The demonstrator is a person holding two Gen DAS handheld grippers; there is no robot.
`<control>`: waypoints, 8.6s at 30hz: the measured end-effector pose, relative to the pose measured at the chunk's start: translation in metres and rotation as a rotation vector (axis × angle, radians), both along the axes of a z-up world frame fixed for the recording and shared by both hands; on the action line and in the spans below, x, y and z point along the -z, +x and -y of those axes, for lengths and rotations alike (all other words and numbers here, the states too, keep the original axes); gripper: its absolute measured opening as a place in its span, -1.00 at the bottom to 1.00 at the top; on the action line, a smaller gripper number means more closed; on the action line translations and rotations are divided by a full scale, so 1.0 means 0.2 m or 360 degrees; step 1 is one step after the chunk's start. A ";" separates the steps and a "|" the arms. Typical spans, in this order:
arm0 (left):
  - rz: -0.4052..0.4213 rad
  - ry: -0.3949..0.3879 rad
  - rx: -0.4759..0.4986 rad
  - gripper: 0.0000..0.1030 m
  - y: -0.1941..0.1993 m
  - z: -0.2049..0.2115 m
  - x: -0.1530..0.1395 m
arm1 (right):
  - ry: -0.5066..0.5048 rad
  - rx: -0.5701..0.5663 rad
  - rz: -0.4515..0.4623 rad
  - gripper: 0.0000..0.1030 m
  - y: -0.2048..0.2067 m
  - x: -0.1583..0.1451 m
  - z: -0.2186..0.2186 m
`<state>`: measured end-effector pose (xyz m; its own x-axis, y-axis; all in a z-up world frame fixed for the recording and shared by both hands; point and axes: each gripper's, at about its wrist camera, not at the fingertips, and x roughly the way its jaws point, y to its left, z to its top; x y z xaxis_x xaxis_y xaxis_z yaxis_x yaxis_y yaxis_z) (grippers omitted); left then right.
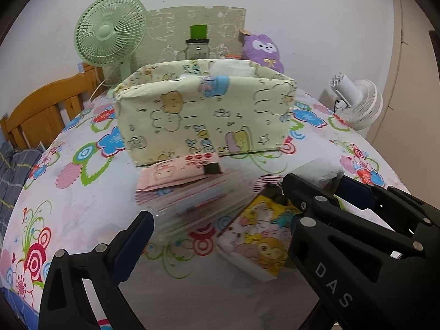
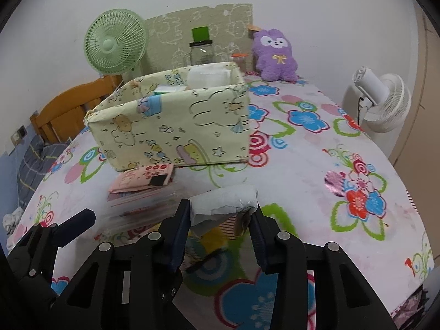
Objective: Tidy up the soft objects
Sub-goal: 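Grasp the yellow cartoon pack with the left tool while the right tool grasps the white crumpled bag, then lift and carry the yellow pack and white bag over the fabric box, then open the left tool to drop the yellow pack in the box while the right tool releases the white bag, then withdraw both open tools up and back from the fabric box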
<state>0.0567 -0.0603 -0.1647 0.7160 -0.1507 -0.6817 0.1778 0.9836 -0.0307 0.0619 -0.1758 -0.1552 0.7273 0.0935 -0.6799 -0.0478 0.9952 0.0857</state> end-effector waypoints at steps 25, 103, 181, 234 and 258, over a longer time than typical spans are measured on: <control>-0.0110 -0.0002 0.0102 0.43 0.04 0.17 0.09 | 0.0020 0.0147 -0.0037 -0.17 -0.03 0.06 0.19; 0.0328 -0.0067 -0.0108 0.29 -0.04 -0.17 -0.62 | -0.0016 -0.0037 0.0356 -0.17 -0.06 -0.66 -0.18; 0.0079 -0.0089 -0.0200 0.54 0.79 -0.25 -0.43 | 0.0062 -0.0168 0.0220 -0.18 0.82 -0.44 -0.27; 0.0071 0.0000 -0.0212 0.99 0.66 -0.26 -0.44 | 0.0058 -0.0202 0.0116 0.58 0.73 -0.42 -0.29; 0.0200 -0.0036 -0.0144 0.99 0.43 -0.18 -0.58 | 0.0038 -0.0184 0.0245 0.85 0.48 -0.59 -0.18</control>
<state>0.1430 -0.0239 -0.0486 0.8069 -0.0959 -0.5829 0.0921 0.9951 -0.0363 0.1584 -0.1389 -0.0362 0.8062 0.1971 -0.5579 -0.1761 0.9801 0.0918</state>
